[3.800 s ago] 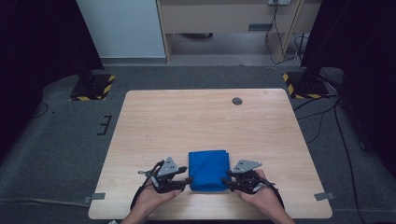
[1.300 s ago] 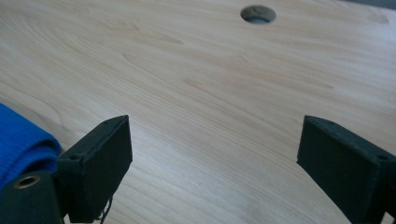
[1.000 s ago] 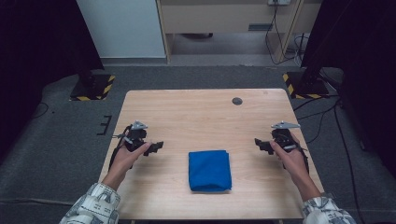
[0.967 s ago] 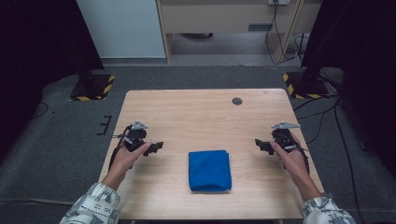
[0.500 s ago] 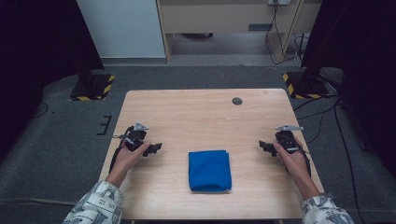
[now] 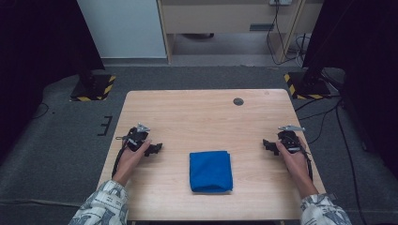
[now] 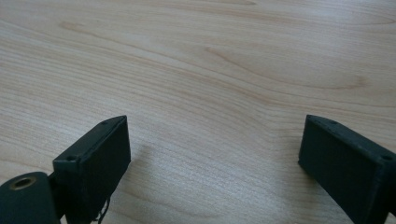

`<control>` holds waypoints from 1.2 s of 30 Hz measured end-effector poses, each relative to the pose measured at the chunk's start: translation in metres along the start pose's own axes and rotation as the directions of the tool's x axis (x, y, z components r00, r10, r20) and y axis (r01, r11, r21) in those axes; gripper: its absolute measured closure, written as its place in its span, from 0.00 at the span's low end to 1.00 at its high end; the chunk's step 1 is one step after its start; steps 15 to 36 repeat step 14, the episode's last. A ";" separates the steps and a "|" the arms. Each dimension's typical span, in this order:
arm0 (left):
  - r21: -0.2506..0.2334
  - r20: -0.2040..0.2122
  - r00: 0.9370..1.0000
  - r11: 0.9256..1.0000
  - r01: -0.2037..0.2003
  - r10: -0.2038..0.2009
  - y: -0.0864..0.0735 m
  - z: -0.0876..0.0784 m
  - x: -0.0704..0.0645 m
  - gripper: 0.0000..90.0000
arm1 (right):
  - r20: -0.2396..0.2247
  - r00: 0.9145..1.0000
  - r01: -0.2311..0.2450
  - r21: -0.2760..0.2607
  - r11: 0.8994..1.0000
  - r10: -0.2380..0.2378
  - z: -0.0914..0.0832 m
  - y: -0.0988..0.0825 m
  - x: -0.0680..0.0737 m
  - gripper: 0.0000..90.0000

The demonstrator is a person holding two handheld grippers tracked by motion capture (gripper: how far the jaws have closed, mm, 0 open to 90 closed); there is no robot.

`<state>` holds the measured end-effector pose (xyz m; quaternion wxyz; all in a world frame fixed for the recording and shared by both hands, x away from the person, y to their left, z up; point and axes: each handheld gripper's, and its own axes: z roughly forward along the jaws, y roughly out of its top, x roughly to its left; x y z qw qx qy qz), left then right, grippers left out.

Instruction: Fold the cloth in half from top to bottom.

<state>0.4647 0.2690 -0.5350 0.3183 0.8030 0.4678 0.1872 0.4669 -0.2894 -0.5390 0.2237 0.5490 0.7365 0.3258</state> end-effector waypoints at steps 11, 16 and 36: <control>-0.019 -0.027 0.999 0.999 0.031 -0.032 -0.004 0.000 -0.004 0.00 | 0.032 0.999 0.011 0.017 1.000 -0.011 -0.011 -0.012 0.023 0.03; -0.016 -0.031 0.999 0.999 0.036 -0.037 -0.005 -0.001 -0.003 0.00 | 0.040 0.999 -0.003 0.028 1.000 0.002 -0.018 -0.019 0.025 0.01; -0.016 -0.031 0.999 0.999 0.036 -0.037 -0.005 -0.001 -0.003 0.00 | 0.040 0.999 -0.003 0.028 1.000 0.002 -0.018 -0.019 0.025 0.01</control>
